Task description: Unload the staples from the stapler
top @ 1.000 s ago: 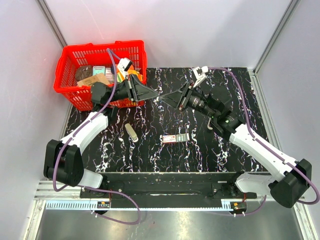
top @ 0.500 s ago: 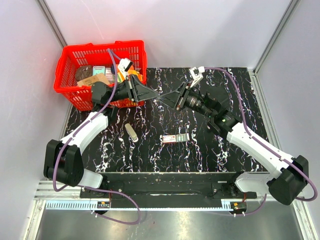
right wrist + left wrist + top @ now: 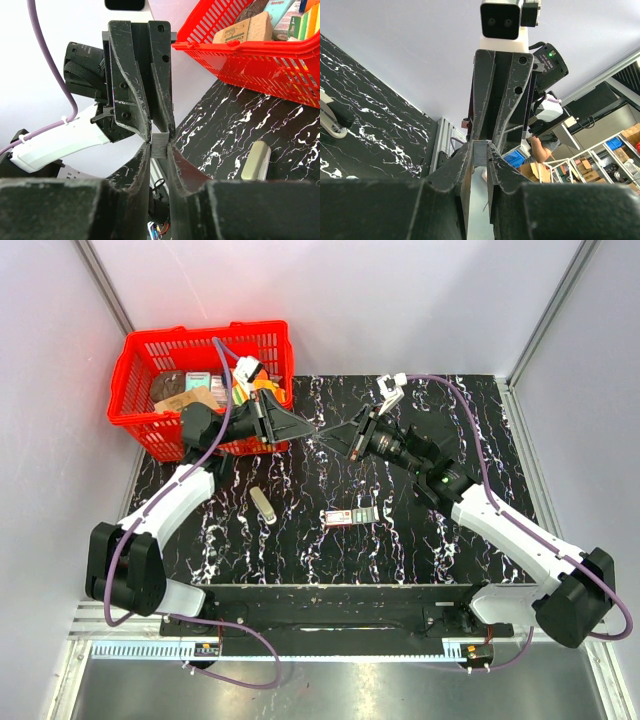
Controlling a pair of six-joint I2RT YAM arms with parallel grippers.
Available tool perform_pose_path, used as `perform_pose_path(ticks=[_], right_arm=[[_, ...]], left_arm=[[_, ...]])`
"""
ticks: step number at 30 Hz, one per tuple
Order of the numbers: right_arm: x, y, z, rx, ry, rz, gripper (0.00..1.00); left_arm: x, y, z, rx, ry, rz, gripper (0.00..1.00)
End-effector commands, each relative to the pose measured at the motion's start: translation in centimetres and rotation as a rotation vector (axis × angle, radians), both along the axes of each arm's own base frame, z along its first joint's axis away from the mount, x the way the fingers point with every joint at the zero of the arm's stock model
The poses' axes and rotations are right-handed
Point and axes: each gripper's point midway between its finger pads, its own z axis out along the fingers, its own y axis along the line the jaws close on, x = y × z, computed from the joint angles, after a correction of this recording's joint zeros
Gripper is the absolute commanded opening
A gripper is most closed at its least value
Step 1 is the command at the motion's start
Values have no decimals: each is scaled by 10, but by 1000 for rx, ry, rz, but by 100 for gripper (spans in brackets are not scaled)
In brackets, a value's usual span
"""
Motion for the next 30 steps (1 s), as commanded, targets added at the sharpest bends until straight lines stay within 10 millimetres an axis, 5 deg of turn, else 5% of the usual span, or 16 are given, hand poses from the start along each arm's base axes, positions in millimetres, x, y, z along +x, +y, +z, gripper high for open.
perform_pose_path(ticks=[1, 6, 11, 18, 22, 30], right_arm=[[-4, 3, 23, 50, -58, 10, 19], [-3, 1, 22, 45, -57, -5, 12], [-5, -7, 19, 11, -58, -28, 10], [-7, -26, -15, -150, 4, -100, 10], [-5, -45, -71, -357, 123, -163, 8], [1, -90, -192, -742, 345, -311, 6]], left_arm=[[-8, 2, 12, -14, -70, 11, 18], [-7, 2, 9, 4, -69, 19, 21], [1, 3, -2, 72, -49, 53, 61], [27, 24, -12, 178, -69, 174, 80], [53, 48, -29, 317, -130, 285, 80], [63, 95, -128, 814, -271, 398, 79]])
